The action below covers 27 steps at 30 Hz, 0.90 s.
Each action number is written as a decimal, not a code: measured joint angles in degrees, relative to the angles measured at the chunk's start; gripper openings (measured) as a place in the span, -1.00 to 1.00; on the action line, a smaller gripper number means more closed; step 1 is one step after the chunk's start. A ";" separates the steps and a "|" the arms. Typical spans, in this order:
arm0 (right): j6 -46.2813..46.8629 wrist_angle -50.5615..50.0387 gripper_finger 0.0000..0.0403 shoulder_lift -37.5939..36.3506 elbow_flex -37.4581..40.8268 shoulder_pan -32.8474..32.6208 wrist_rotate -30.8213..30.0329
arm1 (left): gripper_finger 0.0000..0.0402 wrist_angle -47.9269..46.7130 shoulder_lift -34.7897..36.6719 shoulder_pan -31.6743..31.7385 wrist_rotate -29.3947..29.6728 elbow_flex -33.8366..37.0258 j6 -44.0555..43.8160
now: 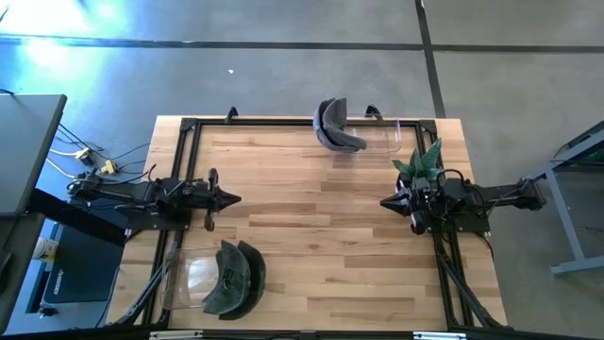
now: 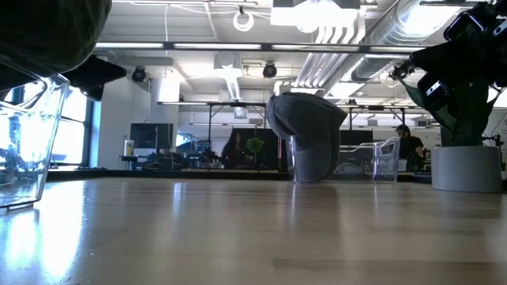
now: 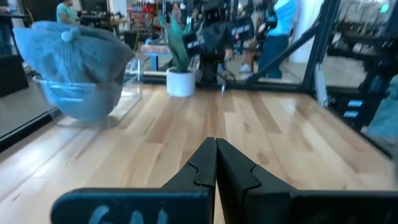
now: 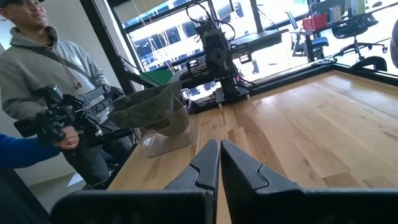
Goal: Pick & Place hat
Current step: Return to Home Position
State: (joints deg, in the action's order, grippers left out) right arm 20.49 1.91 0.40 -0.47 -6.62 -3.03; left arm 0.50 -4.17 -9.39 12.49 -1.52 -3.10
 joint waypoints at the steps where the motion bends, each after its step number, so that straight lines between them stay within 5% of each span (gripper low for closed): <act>1: 0.00 0.00 -0.94 0.00 0.00 0.01 0.00 | -1.00 -0.05 0.58 0.00 -0.14 -0.02 -0.19; 27: 0.01 0.01 -0.94 0.02 0.00 -0.01 0.02 | -1.00 -10.86 3.81 0.04 -7.82 -3.28 -2.58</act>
State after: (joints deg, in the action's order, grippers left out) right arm 20.50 1.93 0.42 -0.47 -6.63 -3.01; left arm -10.36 -0.36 -9.34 4.66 -4.79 -5.69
